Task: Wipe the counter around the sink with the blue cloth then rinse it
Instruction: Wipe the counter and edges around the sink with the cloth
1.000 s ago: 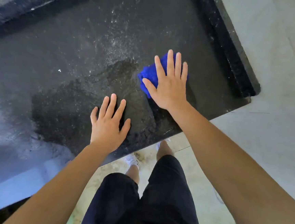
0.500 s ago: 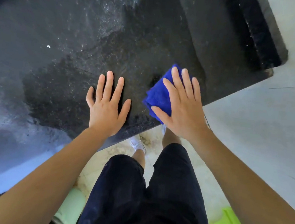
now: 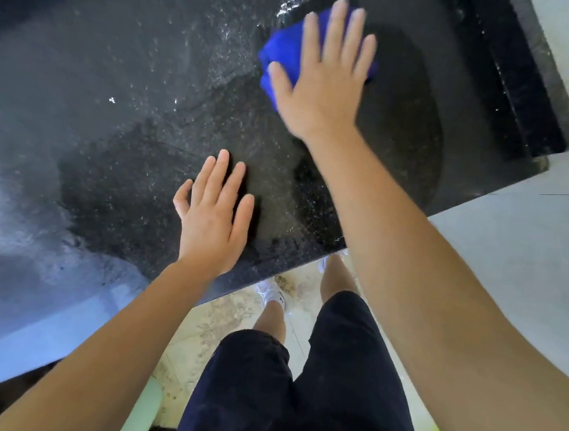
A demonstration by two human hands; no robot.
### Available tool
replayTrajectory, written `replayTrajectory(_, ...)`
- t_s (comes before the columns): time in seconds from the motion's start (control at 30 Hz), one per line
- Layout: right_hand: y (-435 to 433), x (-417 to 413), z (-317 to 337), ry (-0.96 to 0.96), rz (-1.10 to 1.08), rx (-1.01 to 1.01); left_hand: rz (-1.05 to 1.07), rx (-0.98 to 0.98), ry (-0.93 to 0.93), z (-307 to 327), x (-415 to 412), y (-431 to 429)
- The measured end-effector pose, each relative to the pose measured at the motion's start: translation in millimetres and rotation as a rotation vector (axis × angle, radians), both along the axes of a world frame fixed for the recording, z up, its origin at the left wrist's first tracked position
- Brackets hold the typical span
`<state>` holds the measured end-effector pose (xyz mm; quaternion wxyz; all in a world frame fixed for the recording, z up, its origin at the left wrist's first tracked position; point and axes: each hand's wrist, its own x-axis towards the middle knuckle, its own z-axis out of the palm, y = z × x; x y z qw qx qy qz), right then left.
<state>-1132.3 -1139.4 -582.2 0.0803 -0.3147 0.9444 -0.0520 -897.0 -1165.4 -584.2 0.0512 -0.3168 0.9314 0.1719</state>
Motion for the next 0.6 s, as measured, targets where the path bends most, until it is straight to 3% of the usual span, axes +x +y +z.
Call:
replayTrajectory(0.17,57.9,74.2,2.8,-0.062,0.448,-0.044,0.215,-0.059,0.128,4.4,-3.2,-15.6)
replayTrajectory(0.23,117.7,77.7,4.6,-0.098,0.507,-0.006,0.15,-0.064,0.101,4.6,-15.9,-18.7)
replayTrajectory(0.4,222.9,3.3,11.5,-0.122,0.234,0.092,-0.184,-0.086,0.031,-2.2,-74.7,-6.1)
replayTrajectory(0.6,172.4,-70.5,10.8,-0.001,0.037,0.098,-0.287,-0.148,-0.074,-16.6,-119.6,13.0)
